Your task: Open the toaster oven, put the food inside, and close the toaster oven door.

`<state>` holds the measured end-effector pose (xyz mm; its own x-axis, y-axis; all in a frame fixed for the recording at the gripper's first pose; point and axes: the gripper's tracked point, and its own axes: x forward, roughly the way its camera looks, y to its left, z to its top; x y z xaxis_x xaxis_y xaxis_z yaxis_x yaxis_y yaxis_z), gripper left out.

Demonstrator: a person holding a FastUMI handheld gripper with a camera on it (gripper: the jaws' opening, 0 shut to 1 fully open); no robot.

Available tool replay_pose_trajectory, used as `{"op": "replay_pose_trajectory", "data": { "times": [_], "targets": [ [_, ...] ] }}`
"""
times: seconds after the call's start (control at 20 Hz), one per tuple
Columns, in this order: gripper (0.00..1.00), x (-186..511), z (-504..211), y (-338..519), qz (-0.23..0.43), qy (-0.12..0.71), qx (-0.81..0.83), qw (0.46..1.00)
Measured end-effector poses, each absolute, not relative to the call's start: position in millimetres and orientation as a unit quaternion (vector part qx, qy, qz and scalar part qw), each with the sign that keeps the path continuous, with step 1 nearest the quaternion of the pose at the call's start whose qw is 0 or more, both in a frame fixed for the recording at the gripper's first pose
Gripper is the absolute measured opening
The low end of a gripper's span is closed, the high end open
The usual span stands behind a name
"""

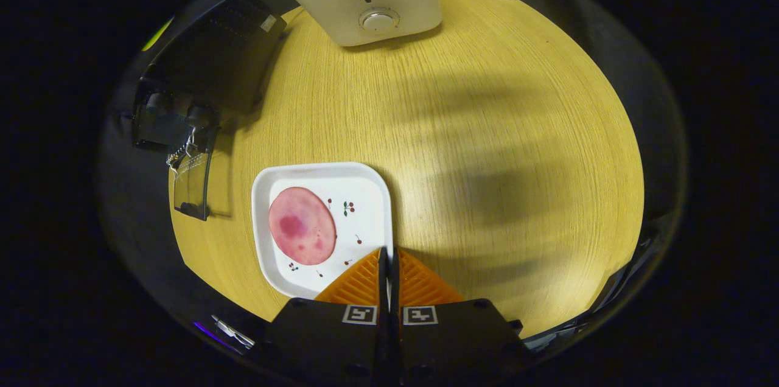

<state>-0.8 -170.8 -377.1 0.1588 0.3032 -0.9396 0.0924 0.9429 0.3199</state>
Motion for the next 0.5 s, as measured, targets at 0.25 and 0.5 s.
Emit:
{"op": "replay_pose_trajectory", "data": {
  "times": [0.25,0.5],
  "targets": [
    [0.02,-6,-373,-166,0.049,0.616,0.235,0.750],
    [0.02,-16,-367,-158,0.004,0.566,0.356,0.744]
  ]
}}
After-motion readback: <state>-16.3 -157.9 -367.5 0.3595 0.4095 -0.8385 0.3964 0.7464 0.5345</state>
